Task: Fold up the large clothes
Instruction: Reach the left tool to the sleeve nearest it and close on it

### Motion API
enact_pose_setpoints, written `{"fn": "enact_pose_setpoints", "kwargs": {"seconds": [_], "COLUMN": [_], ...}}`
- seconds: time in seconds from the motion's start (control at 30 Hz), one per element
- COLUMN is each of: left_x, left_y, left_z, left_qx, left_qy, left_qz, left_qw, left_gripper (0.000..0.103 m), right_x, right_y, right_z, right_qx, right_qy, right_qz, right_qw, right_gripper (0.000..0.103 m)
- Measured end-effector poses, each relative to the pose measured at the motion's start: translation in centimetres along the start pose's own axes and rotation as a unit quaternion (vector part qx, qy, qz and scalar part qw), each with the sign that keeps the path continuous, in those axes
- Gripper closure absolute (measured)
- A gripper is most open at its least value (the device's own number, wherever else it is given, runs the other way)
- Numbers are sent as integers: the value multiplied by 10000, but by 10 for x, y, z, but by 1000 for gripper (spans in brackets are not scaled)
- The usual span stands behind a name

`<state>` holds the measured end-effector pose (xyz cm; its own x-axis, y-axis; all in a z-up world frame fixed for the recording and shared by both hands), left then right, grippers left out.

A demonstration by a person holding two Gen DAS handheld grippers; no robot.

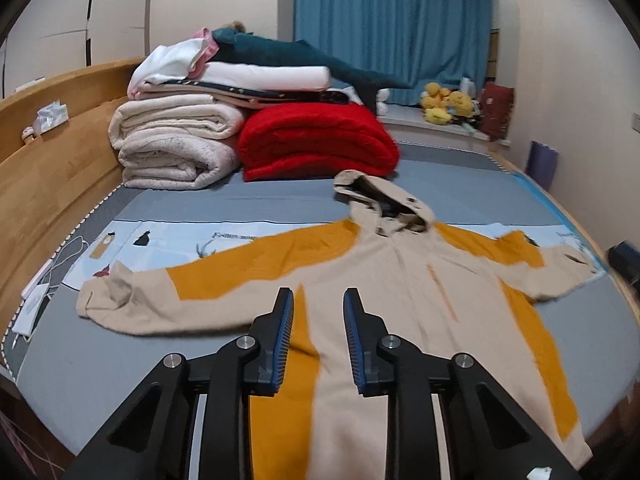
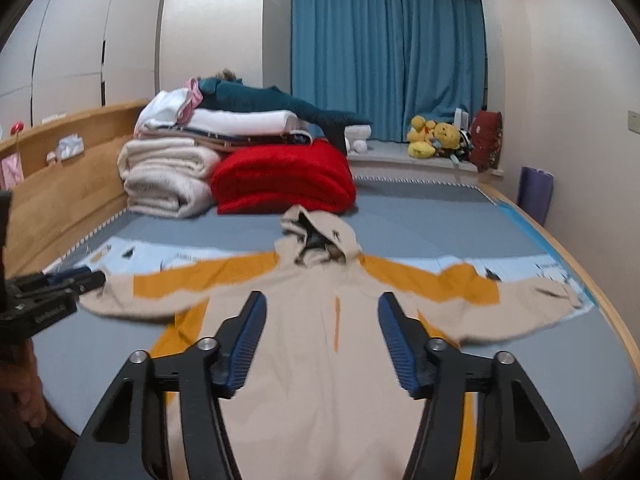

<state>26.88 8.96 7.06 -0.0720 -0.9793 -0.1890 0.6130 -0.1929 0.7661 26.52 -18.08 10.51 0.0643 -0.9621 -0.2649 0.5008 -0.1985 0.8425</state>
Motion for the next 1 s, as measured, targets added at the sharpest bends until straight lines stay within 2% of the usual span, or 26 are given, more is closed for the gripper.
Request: {"fn": "enact_pose_setpoints", "kwargs": {"seconds": [0.1,0.23,0.37,0.47,0.53,0.67,0.73,0.77,0.87,1.0], "left_x": [-28,-72,-121,-155,-184,-241,-273,-289,-333,-370], "left_y": [0,-21,-51,-73,-92,-122,-143,-155,-193,-228], "left_z": [-40,-87,-128,-149,-163,-177,-183,-187,-194,-202], "left_qx": [-228,-630,-947,-1063,-1229,-1444,-1555,-1667,-1864,-1962], "left_qy": [106,209,455,682,790,1218,1433,1560,1805,1853], "left_qz": [135,535,874,989,1253,1542,1876,2066,2731,3414], "left_qw": [9996,9964,9906,9870,9813,9698,9592,9514,9263,9004], "left_gripper": [82,83,84,84,84,84,80,74,68,66], "right_x": [-12,-24,-25,-22,-21,-18,-17,-16,-16,-19], "right_y": [23,34,20,2,-9,-24,-27,-29,-33,-38], "right_z": [-32,-80,-123,-154,-173,-199,-209,-213,-225,-236], "right_qx": [97,-47,-337,-749,-1052,-1250,-1287,-1297,-1413,-1560], "right_qy": [108,278,456,440,503,364,307,261,206,104], "right_qz": [125,258,162,-15,-91,-58,8,61,66,149], "right_qw": [9998,9993,9983,9962,9931,9915,9912,9912,9897,9876], "right_gripper": [51,51,51,51,51,51,51,51,51,51]}}
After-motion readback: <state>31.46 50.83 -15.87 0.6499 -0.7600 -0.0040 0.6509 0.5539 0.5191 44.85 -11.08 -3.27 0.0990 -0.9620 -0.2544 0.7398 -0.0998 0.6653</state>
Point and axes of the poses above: each gripper's, at about its wrist camera, not at the fingertips, and z roughly against the way its jaws point, x to its right, y to its top, the point moved 4 cm from there along -z, roughly the way its jaws point, and after that the axes turned 15 degrees about -z, right-handed, at the moved point
